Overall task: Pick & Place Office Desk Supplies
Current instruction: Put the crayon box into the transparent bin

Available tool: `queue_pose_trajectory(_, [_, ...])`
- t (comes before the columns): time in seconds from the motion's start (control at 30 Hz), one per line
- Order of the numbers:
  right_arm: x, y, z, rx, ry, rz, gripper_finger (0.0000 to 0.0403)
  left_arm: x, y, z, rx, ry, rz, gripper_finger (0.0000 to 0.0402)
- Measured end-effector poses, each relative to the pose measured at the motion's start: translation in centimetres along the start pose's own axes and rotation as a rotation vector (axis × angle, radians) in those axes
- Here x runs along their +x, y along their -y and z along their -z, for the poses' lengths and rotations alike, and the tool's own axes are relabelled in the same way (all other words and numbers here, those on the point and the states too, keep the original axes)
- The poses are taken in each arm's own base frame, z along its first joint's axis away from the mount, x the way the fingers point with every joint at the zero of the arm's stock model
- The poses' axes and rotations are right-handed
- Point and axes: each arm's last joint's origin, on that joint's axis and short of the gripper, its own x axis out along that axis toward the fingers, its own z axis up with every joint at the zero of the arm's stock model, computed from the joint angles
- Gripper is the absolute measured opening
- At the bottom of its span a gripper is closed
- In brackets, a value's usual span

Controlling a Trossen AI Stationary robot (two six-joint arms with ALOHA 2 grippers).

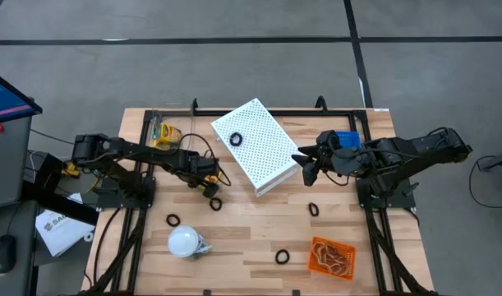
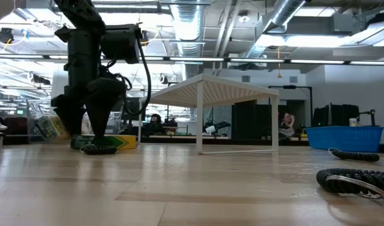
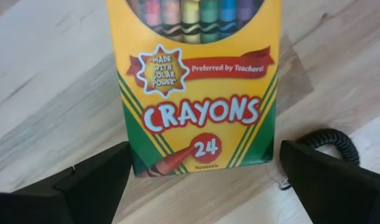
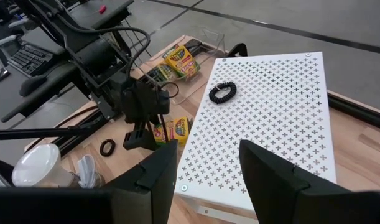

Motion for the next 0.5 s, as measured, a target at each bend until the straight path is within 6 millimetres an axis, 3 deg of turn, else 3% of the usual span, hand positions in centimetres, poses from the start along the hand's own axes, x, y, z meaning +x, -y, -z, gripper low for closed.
queue_pose_trajectory(0.5, [0.00,0.00,0.00,0.000,0.000,0.000,0.0169,0.40,0.17,-0.19,-0.001,0.014,-0.004,0.0400])
